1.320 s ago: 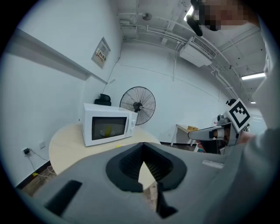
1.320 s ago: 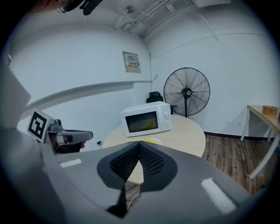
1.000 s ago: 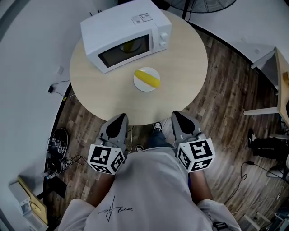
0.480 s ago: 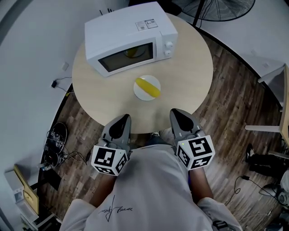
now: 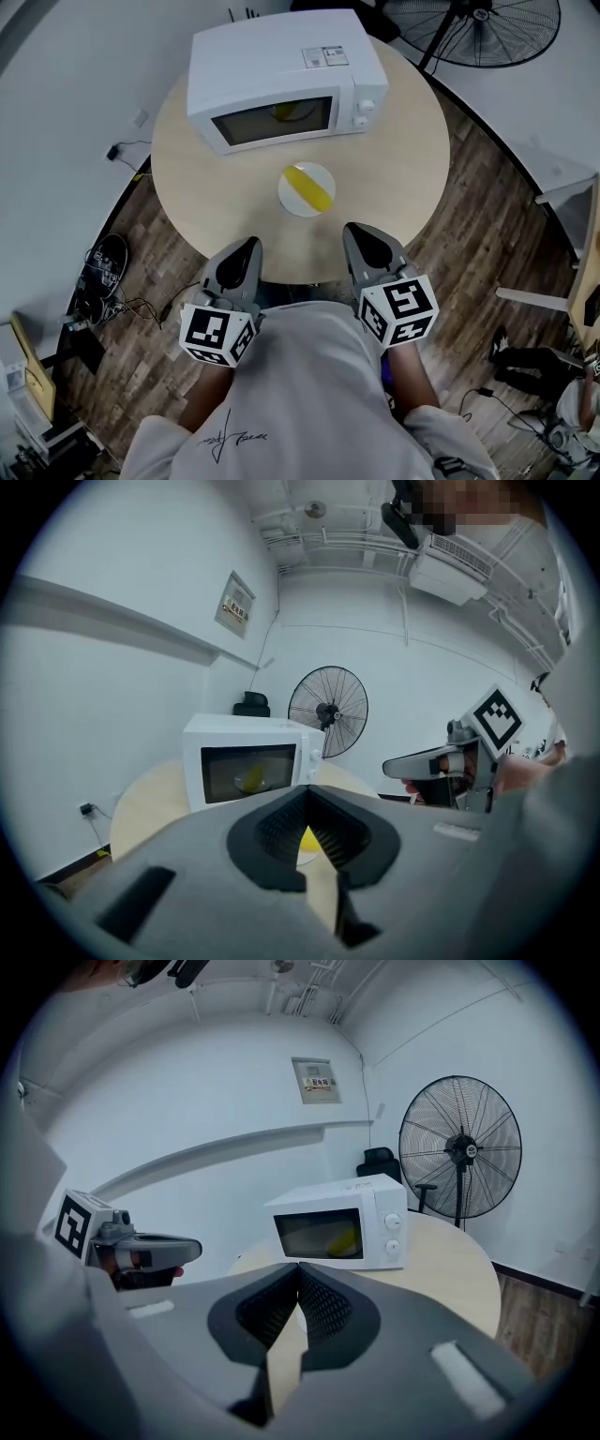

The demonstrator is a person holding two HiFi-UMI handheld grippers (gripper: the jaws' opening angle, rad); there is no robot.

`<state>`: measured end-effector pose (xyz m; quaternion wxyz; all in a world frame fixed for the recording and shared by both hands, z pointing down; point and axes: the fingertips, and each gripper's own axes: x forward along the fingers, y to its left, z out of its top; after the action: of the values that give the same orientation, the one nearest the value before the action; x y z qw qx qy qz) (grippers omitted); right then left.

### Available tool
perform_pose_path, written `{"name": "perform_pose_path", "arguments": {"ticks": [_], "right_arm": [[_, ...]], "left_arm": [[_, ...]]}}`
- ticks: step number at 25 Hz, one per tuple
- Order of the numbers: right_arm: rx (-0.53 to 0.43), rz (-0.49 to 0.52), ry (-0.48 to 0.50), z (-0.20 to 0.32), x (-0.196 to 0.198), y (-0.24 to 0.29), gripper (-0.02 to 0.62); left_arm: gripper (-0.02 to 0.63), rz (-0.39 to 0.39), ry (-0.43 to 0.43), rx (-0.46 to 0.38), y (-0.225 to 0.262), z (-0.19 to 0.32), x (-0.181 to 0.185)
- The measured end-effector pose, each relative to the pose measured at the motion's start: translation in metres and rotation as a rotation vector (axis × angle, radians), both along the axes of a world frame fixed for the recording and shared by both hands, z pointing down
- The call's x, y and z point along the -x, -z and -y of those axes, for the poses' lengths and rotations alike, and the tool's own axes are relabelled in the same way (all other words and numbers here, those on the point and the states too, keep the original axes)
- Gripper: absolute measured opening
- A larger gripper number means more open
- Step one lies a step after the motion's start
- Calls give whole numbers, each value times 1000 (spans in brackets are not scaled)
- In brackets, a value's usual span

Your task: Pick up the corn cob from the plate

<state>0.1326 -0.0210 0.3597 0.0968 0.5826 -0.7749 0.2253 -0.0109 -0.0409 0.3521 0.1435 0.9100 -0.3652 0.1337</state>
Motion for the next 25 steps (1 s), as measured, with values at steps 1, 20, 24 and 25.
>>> {"name": "perform_pose_path", "arguments": {"ticks": [1,20,24,25], "right_arm": [[2,-4,6,2,0,-1,14],[56,-39,88,60,11,-14,32],[72,-36,111,69,15,-19,34],[77,-37,117,71,16,-21,35]], "left_arm": [[-3,1,6,0,0,2,1],[-3,-29,31,34,-4,42,9],[-3,-23,35,46,-7,46,12],[-3,-21,36,49,-7,46,12]]}}
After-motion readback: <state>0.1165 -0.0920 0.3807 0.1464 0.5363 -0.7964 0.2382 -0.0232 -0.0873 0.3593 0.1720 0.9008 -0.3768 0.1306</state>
